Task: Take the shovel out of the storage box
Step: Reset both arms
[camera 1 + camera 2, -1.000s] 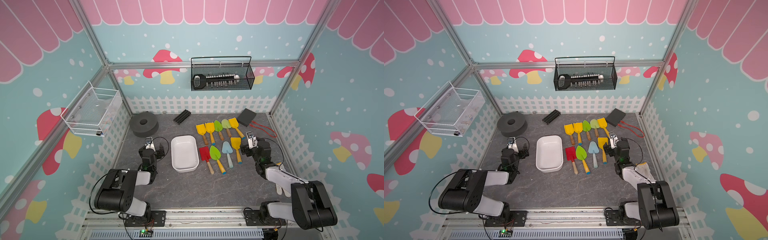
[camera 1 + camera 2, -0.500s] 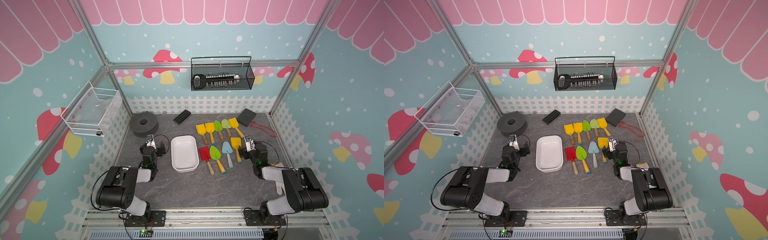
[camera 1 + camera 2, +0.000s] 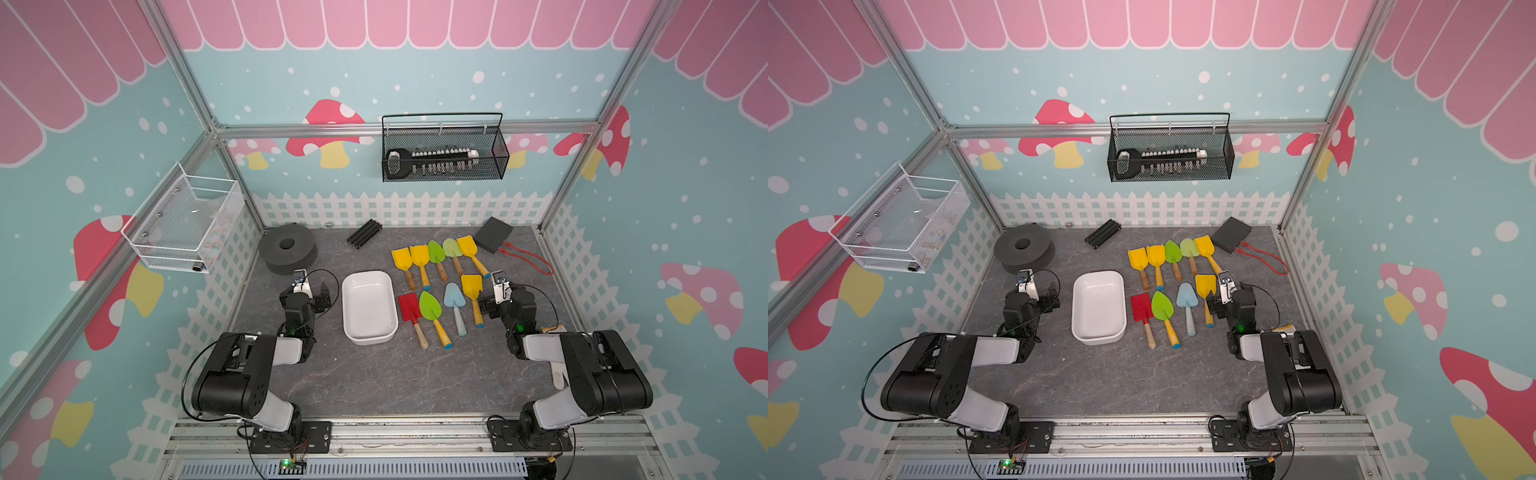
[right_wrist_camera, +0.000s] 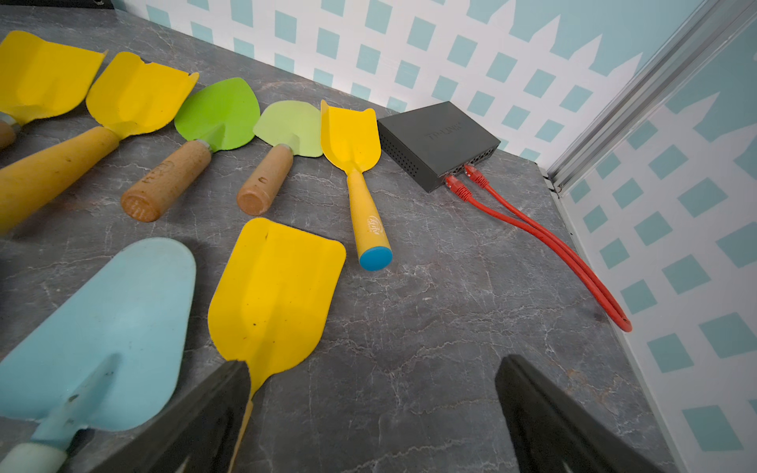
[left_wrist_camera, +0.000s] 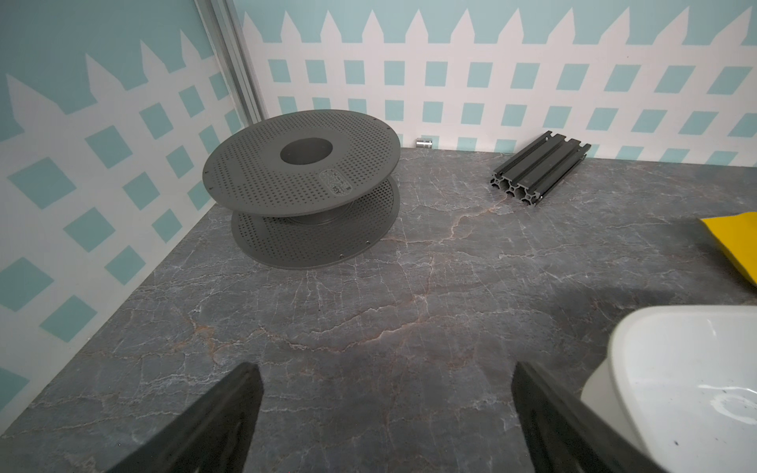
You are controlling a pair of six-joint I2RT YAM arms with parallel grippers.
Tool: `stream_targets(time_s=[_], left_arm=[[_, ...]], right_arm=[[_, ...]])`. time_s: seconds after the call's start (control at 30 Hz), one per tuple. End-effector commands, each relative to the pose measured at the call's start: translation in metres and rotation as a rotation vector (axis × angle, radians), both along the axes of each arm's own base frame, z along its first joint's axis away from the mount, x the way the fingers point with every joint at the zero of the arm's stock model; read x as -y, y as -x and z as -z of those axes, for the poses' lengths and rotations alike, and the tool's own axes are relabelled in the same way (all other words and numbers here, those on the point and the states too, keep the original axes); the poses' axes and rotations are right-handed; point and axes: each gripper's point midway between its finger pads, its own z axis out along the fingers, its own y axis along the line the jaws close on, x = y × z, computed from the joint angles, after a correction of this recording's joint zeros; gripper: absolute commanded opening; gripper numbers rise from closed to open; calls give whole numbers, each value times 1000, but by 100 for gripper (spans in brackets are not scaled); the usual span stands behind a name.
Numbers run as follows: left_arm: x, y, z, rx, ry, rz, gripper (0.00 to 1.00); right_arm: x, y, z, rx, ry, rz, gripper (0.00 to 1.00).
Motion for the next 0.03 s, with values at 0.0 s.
stream_targets(time_s=[0.0], left_arm=[[-1, -5, -7, 22, 1, 6, 99]], right_arm=[[3, 0, -2, 11, -11, 17, 100]])
